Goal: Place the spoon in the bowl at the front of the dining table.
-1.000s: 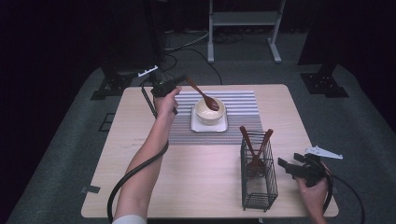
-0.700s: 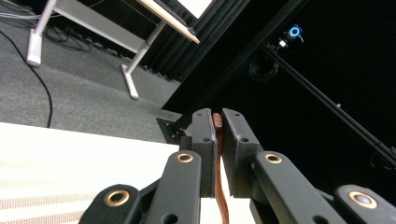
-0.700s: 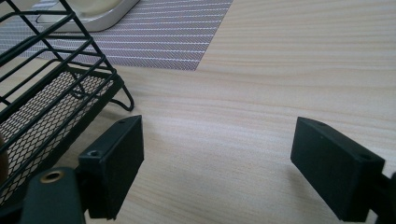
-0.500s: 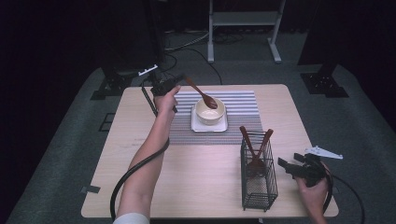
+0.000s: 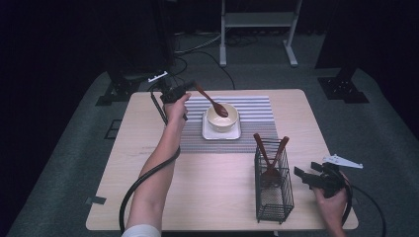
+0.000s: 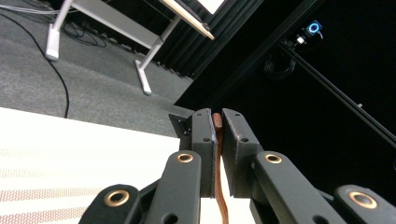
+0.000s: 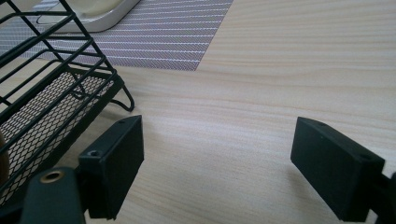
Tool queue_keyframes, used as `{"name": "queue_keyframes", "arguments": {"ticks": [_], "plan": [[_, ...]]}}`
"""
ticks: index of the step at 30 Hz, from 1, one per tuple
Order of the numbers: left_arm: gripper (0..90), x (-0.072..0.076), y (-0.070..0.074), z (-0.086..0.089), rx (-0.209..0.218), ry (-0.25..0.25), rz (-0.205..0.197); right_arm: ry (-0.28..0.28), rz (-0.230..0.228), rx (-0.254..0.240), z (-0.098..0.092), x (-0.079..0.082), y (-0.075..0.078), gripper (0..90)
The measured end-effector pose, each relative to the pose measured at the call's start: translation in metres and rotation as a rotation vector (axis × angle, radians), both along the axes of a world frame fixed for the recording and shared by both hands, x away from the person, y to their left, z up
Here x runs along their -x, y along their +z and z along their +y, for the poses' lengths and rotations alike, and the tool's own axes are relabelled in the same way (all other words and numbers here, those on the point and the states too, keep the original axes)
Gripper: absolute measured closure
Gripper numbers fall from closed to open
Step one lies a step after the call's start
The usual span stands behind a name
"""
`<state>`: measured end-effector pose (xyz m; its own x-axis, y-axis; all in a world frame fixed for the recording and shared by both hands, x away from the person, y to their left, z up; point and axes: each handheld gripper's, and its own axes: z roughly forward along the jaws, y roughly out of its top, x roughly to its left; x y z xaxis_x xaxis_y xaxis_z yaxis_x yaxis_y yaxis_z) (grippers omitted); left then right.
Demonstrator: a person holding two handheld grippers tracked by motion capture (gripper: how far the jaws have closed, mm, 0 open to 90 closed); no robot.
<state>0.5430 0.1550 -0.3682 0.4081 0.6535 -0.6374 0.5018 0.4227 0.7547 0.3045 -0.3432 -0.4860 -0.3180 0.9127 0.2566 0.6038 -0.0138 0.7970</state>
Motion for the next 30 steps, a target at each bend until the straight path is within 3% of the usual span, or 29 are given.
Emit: {"name": "queue_keyframes", "arguments": {"ticks": [30], "plan": [[84.2,-0.012,-0.026,0.003,-0.02,0.03,0.034,0.001,-0.001,-0.003,-0.001,0.0,0.0,16.1]]}}
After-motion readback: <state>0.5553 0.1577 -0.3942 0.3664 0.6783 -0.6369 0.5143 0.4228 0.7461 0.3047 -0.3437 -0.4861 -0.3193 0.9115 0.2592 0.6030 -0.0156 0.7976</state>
